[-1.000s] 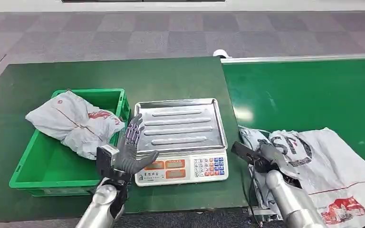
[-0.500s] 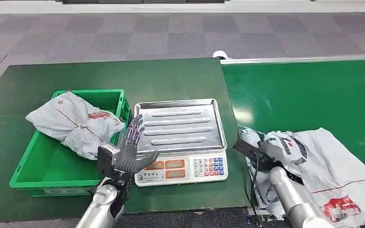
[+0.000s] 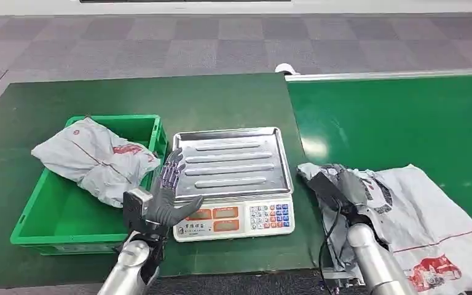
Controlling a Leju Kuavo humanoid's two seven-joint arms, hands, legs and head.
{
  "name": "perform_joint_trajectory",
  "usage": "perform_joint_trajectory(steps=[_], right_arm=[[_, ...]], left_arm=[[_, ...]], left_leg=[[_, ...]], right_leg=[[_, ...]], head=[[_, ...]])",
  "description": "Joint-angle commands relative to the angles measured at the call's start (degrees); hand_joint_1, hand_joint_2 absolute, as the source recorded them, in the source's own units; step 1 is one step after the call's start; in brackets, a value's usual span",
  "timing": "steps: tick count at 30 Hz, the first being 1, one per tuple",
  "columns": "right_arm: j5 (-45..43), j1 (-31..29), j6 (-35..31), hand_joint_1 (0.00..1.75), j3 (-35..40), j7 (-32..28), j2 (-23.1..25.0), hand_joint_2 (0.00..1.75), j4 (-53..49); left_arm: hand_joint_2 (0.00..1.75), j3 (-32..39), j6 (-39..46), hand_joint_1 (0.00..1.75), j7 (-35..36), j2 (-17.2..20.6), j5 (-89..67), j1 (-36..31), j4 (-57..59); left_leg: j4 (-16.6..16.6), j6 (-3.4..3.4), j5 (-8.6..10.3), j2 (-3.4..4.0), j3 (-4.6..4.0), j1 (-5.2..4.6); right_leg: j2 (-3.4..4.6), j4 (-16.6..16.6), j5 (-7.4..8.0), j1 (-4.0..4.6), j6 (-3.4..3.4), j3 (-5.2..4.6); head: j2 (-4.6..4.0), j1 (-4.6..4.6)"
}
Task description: Moved the parcel from conveyor to table for the left to box.
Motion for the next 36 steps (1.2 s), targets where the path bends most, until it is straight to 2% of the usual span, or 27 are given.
perform_joint_trajectory(steps=[1,2,8,12,16,19,22,25,26,28,30,32,36], right_arm=[[-5.74,4.07,-13.67,1.75,-7.48,-13.97,6.53,1.75,-28.83],[-5.77,3.68,-14.34,1.75,-7.39,-14.13,6.91,1.75,-29.87],[-6.89,1.14,-16.95,1.75,-5.77,-15.62,7.38,1.75,-29.76],[-5.31,-0.95,-17.74,1.75,-3.54,-15.88,7.09,1.75,-27.42],[-2.33,-5.58,-17.25,1.75,-0.95,-14.61,5.78,1.75,-21.96],[2.25,-12.39,-16.11,1.75,1.96,-13.03,4.40,1.75,-14.18],[5.87,-19.36,-15.53,1.75,5.60,-12.30,3.90,1.75,-6.94],[8.44,-29.62,-15.63,1.75,10.04,-11.62,5.57,1.75,4.27],[9.32,-32.28,-16.03,1.75,11.38,-11.61,6.26,1.75,7.47],[9.94,-36.30,-15.58,1.75,13.07,-10.87,7.82,1.75,12.10],[9.94,-36.30,-15.58,1.75,13.07,-10.87,7.82,1.75,12.10],[9.94,-36.30,-15.58,1.75,13.07,-10.87,7.82,1.75,12.10],[9.94,-36.30,-15.58,1.75,13.07,-10.87,7.82,1.75,12.10]], left_arm=[[1.75,-1.01,-0.81,0.00,-1.03,-0.59,0.28,-4.33,5.14],[1.75,-1.06,-0.68,0.00,-0.88,-0.77,0.25,-4.89,5.46],[1.75,-1.04,-0.64,0.00,-0.93,-1.05,0.49,-6.83,7.24],[1.75,-0.90,-0.87,0.00,-1.42,-0.72,0.78,-6.54,7.08],[1.75,-0.86,-0.01,0.00,-3.64,-0.42,1.76,-6.87,7.89],[1.75,-0.48,8.21,0.00,-7.72,-0.75,0.18,-7.62,7.55],[1.75,0.17,14.68,0.00,-7.74,-1.19,1.43,-6.75,1.88],[1.75,1.55,20.07,0.00,-7.74,-1.93,2.86,-5.04,-4.00],[1.75,2.71,23.46,0.00,-7.74,-2.66,2.27,-4.22,-7.19],[1.75,3.75,26.29,0.00,-7.74,-3.41,2.27,-3.36,-9.94],[1.75,3.75,26.29,0.00,-7.74,-3.41,2.27,-3.36,-9.94],[1.75,3.75,26.29,0.00,-7.74,-3.41,2.27,-3.36,-9.94],[1.75,3.75,26.29,0.00,-7.74,-3.41,2.27,-3.36,-9.94]], left_leg=[[0.05,-0.04,-0.12,0.17,0.01,-0.05],[0.04,-0.08,0.00,0.22,-0.29,-0.08],[0.00,-0.06,0.05,0.11,-0.16,-0.05],[-0.04,-0.07,0.02,0.29,-0.02,-0.05],[-0.03,-0.05,0.04,0.39,-0.05,-0.05],[-0.01,-0.05,0.04,0.48,-0.02,-0.03],[0.07,-0.08,0.06,0.58,-0.11,-0.05],[0.12,-0.09,0.08,0.64,-0.20,-0.06],[0.18,-0.10,0.07,0.86,-0.20,-0.08],[0.13,-0.11,0.10,0.81,-0.20,-0.07],[0.08,-0.13,0.14,0.75,-0.16,-0.06],[0.01,-0.10,0.26,0.30,-0.18,-0.03],[0.00,-0.08,0.25,0.20,-0.14,-0.04]], right_leg=[[0.11,0.12,-0.11,-0.03,-0.10,-0.09],[0.17,0.16,0.03,-0.08,-0.07,-0.48],[0.11,0.06,0.04,-0.05,-0.05,-0.30],[0.27,0.01,0.07,-0.04,-0.07,-0.18],[0.37,0.00,0.13,-0.05,-0.04,-0.23],[0.45,0.00,0.17,-0.04,-0.03,-0.21],[0.57,0.09,0.21,-0.05,-0.02,-0.34],[0.63,0.19,0.24,-0.07,-0.02,-0.46],[0.84,0.28,0.27,-0.09,-0.05,-0.55],[0.79,0.28,0.27,-0.07,-0.06,-0.52],[0.72,0.26,0.30,-0.07,-0.08,-0.46],[0.30,0.17,0.25,-0.04,-0.06,-0.35],[0.18,0.16,0.22,-0.03,-0.05,-0.30]], head=[[0.00,-0.02],[0.00,-0.04],[0.00,-0.04],[0.00,-0.02],[0.00,-0.02],[0.00,-0.02],[0.00,-0.04],[0.00,-0.04],[0.00,0.00],[0.00,-0.04],[0.00,-0.02],[0.00,-0.04],[0.00,-0.04]])
